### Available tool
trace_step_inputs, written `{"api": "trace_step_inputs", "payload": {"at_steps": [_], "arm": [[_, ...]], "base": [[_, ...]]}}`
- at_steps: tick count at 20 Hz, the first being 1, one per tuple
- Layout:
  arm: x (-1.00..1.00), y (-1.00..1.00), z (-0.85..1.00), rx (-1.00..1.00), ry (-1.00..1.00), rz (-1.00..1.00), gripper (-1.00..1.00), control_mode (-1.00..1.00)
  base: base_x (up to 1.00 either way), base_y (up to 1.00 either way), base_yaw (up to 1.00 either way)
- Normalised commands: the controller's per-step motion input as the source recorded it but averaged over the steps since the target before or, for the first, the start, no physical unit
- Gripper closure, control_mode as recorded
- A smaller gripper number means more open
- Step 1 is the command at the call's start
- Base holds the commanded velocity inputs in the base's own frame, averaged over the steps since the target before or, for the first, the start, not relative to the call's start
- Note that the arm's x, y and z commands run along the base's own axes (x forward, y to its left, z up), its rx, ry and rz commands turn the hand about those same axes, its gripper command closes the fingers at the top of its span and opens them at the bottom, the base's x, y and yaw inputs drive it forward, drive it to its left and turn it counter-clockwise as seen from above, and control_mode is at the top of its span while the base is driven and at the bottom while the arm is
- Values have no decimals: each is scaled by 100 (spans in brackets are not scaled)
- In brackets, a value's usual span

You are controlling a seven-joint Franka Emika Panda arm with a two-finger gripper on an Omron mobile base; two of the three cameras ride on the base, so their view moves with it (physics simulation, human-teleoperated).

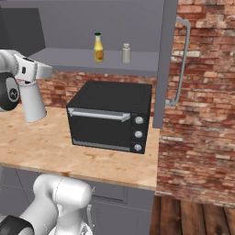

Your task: Move the mustard and shaker from the cabinet to the dining counter.

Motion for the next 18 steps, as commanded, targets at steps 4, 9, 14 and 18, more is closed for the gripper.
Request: {"api": "trace_step_inputs", "payload": {"at_steps": [4, 9, 14, 18], "arm": [[5, -62, 5, -3, 0, -29, -100, -100], [1, -55, 16, 0, 2, -12, -100, -100], [0, -46, 15, 1, 9, 4, -100, -100], [6, -31, 10, 8, 10, 26, -100, -100]], "base": [[0, 0, 0], [0, 0, 0], [0, 0, 0], [0, 0, 0]]}}
